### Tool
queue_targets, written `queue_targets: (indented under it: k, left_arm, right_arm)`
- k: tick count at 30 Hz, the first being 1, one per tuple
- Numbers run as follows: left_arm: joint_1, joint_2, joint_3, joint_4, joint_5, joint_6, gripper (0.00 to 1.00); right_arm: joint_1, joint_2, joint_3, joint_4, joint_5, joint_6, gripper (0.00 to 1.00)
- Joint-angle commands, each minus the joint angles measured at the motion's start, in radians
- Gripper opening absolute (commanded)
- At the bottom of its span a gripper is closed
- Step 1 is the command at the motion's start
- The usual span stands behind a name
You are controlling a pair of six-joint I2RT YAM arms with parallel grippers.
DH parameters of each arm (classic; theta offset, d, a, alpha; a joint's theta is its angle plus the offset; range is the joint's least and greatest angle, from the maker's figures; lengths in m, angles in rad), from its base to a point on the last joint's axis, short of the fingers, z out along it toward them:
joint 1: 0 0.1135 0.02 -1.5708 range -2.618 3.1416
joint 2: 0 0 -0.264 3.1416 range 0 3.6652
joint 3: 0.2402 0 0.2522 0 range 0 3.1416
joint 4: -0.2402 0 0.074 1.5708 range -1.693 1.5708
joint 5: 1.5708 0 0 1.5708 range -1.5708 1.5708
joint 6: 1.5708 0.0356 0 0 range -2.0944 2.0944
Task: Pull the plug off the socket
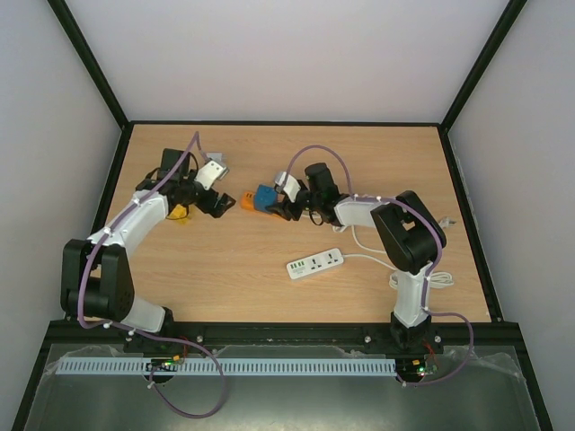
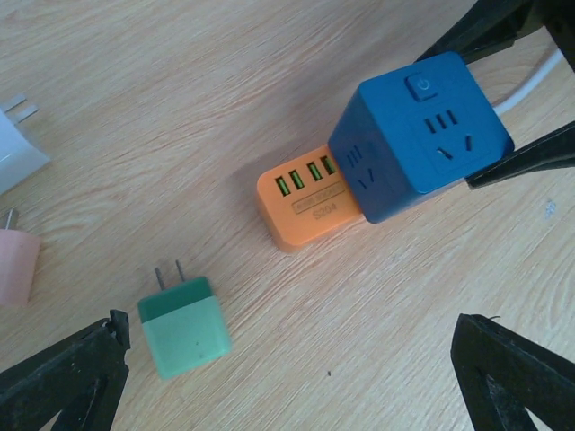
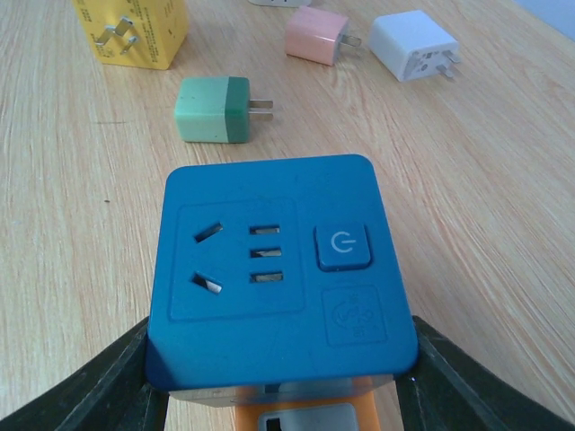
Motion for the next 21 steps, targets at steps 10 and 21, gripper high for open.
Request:
queue_targets:
  k: [10,21]
  left_arm:
    - [-0.053,0.045,0.125,-0.122,0.056,0.121,1.0]
    - [-0.092,0.119,0.214,-0.221,0.136,0.253,1.0]
  right_arm:
    - [0.009,0.0,-0.052,-0.255,-0.03,-0.053,0.83]
    - [-0.027,-0.016,-0.078,-0.255,-0.083,-0.107,0.74]
